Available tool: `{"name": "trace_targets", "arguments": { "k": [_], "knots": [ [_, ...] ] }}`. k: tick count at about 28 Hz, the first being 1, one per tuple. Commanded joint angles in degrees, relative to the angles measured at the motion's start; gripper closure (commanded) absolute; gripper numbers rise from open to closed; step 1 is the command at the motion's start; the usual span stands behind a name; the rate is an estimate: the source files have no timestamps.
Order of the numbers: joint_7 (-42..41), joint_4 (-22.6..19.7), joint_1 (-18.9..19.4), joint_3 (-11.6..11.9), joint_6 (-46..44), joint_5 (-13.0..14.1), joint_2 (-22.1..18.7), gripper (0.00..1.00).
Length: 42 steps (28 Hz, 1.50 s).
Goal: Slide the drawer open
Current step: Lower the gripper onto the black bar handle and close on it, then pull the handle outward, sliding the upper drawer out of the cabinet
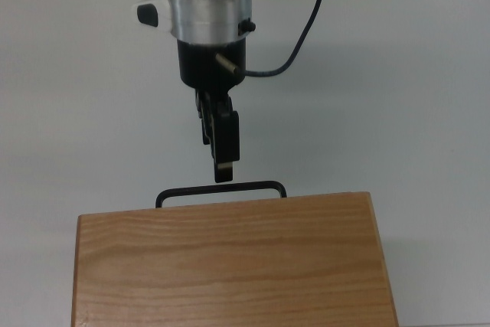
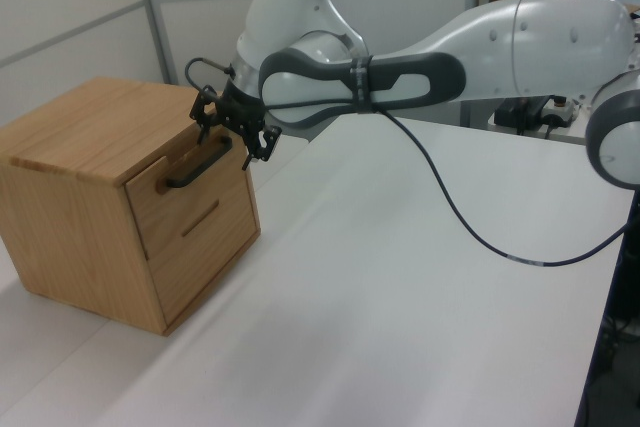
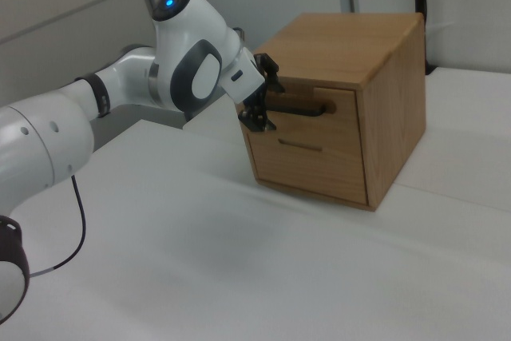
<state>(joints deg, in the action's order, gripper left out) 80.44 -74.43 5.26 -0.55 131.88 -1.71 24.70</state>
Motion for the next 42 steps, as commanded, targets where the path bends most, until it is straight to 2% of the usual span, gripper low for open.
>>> {"name": "trace_targets", "arguments": {
  "k": [1,7,10,12,13,17,18,22,27,32,42],
  "knots": [
    [1.6,3.1,0.4,0.6,1.8,-1.7,3.6,0.14],
    [1.6,3.2,0.5,1.3,3.5,-3.0,5.4,0.26],
    [1.6,3.8,1.2,1.7,3.6,-3.7,6.0,0.38],
    [1.6,3.9,1.2,1.9,3.6,-4.1,6.3,0.46],
    [1.6,3.9,1.2,1.9,3.6,-4.4,6.3,0.57],
    [1.5,3.9,1.3,1.8,3.1,-5.0,6.0,0.77],
    [1.5,3.7,1.6,1.6,2.9,-5.5,5.4,0.86],
    [1.5,3.2,1.9,1.3,2.7,-5.9,3.2,1.0],
    [0.9,-1.0,1.9,1.3,2.5,-5.9,-0.6,1.0],
    [-0.8,-7.6,1.6,1.3,2.4,-5.9,-4.6,1.0],
    [-2.7,-17.4,1.3,1.3,0.3,-5.8,-11.9,1.0]
  ]
}}
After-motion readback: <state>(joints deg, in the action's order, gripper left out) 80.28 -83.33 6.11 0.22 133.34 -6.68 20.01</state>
